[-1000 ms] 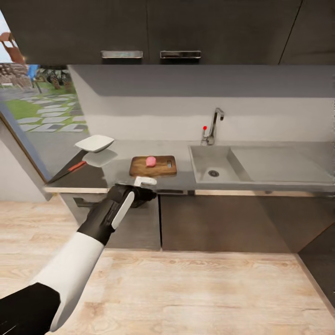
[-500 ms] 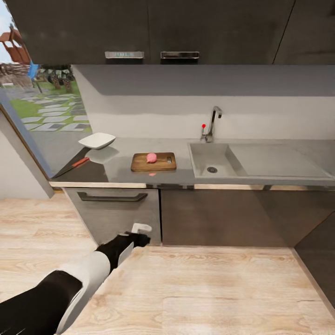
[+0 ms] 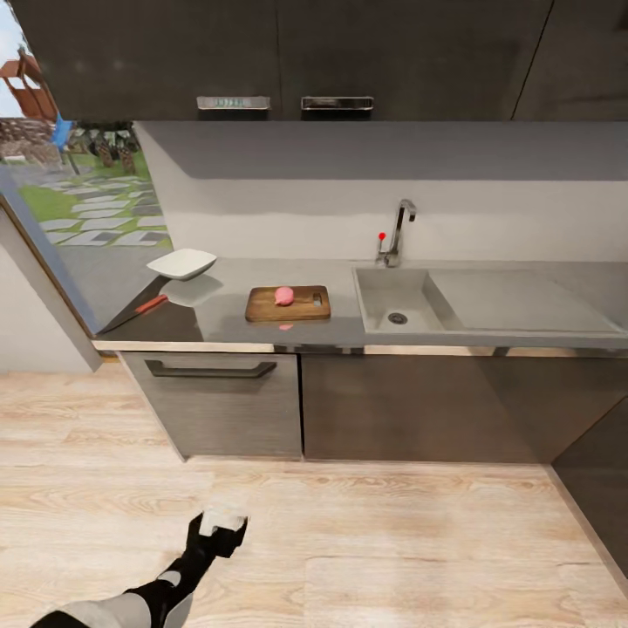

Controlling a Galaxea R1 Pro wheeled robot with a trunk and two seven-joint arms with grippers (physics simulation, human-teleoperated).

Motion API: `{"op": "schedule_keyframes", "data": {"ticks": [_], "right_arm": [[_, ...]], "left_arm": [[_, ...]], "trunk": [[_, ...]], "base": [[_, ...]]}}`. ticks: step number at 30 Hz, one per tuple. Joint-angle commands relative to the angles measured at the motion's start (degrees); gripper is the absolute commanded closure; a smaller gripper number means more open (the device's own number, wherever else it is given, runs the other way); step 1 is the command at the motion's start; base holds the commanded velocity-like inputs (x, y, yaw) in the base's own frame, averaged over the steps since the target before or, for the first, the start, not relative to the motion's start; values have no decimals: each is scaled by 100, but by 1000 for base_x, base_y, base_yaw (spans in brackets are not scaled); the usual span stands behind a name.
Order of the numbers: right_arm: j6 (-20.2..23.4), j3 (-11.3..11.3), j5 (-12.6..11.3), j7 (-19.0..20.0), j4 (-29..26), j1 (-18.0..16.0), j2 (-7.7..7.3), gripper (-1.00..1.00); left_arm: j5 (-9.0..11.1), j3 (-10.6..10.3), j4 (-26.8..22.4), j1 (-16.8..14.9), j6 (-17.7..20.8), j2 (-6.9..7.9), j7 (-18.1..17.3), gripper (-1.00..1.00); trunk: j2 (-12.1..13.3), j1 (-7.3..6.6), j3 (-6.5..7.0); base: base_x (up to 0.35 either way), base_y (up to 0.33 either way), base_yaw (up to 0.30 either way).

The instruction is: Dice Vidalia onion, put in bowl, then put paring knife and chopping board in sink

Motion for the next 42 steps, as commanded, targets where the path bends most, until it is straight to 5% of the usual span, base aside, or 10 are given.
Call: {"op": "schedule_keyframes", "data": {"ticks": [1, 5, 6, 8, 14, 23, 42], "right_arm": [[77, 2, -34, -52, -148, -7, 3, -100], [563, 4, -34, -230, -505, -20, 8, -100], [720, 4, -34, -266, -624, -24, 7, -100], [801, 4, -32, -285, -694, -27, 7, -100], [718, 15, -10, -299, -748, -33, 3, -100], [-200, 38, -7, -270, -680, -28, -12, -100], [-308, -3, -38, -337, -679, -29, 26, -100]], "left_arm": [[62, -18, 26, 163, -372, -7, 269, -100], [62, -24, 31, 537, -1137, -121, 1524, -100], [58, -25, 34, 673, -1427, -204, 2203, -100], [56, -26, 35, 803, -1608, -297, 2792, -100], [51, -29, 36, 1049, -1787, -585, 3656, -100], [21, -35, 37, 1183, -1790, -772, 3722, -100], [19, -35, 28, 1193, -1685, -594, 3613, -100]], "trunk": [[-4, 0, -5], [-4, 0, -5], [-4, 0, -5], [-4, 0, -5], [-4, 0, -5], [-4, 0, -5], [-4, 0, 6]], "base": [[0, 0, 0], [0, 0, 0], [0, 0, 0], [0, 0, 0], [0, 0, 0], [0, 0, 0], [15, 21, 0]]}}
